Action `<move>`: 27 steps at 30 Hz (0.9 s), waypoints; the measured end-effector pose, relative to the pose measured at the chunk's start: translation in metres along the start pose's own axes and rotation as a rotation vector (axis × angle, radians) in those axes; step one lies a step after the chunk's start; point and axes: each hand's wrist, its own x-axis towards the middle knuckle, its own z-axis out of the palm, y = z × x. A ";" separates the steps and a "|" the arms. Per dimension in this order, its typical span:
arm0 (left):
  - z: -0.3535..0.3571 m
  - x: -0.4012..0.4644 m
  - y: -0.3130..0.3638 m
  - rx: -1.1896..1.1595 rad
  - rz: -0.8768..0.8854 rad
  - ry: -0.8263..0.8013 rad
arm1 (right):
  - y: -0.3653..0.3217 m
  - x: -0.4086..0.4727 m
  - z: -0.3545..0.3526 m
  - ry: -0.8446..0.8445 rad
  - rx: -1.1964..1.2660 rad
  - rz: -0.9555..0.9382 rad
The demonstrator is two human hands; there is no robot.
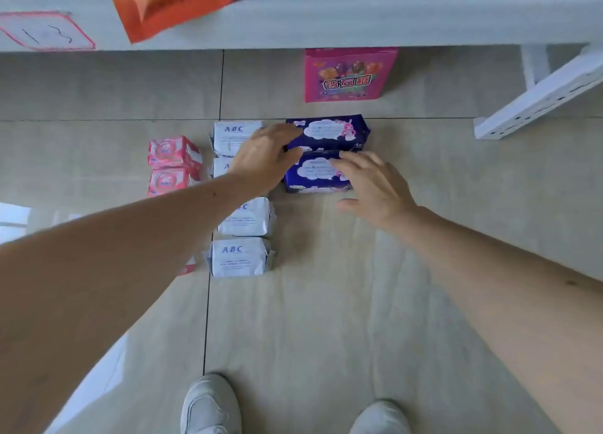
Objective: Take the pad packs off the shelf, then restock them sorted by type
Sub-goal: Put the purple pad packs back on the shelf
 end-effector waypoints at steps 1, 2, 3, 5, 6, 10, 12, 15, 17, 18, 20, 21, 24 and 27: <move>0.006 0.010 -0.004 -0.006 0.005 0.010 | 0.004 0.008 0.008 -0.003 -0.016 -0.003; 0.010 0.019 -0.008 0.000 0.014 0.012 | 0.008 0.014 0.016 -0.003 -0.038 -0.007; 0.014 0.027 -0.012 0.012 0.022 0.005 | 0.011 0.020 0.023 0.007 -0.059 -0.011; 0.018 0.042 -0.018 0.028 0.035 -0.014 | 0.015 0.026 0.033 0.073 -0.084 -0.026; 0.020 0.048 -0.019 0.028 0.040 -0.019 | 0.017 0.027 0.037 0.122 -0.086 -0.036; 0.027 0.066 -0.019 0.075 0.087 -0.034 | 0.033 0.022 0.044 0.265 -0.048 -0.090; 0.029 0.074 -0.020 0.095 0.069 -0.068 | 0.047 0.014 0.045 0.265 -0.019 -0.099; 0.032 0.080 -0.022 0.108 0.031 -0.112 | 0.065 -0.001 0.046 0.235 0.081 -0.066; 0.034 0.082 -0.021 0.131 0.045 -0.097 | 0.071 -0.009 0.048 0.173 0.168 -0.045; 0.035 0.084 -0.021 0.132 0.046 -0.081 | 0.073 -0.012 0.050 0.134 0.209 -0.036; 0.037 0.086 -0.020 0.119 0.019 -0.057 | 0.076 -0.014 0.052 0.073 0.271 -0.023; 0.037 0.087 -0.019 0.116 0.006 -0.053 | 0.077 -0.014 0.052 0.057 0.296 -0.019; 0.032 0.085 -0.012 0.094 0.008 -0.061 | 0.075 -0.018 0.042 0.039 0.354 0.009; 0.014 0.072 0.000 0.068 0.020 -0.068 | 0.071 -0.031 0.015 -0.007 0.368 0.067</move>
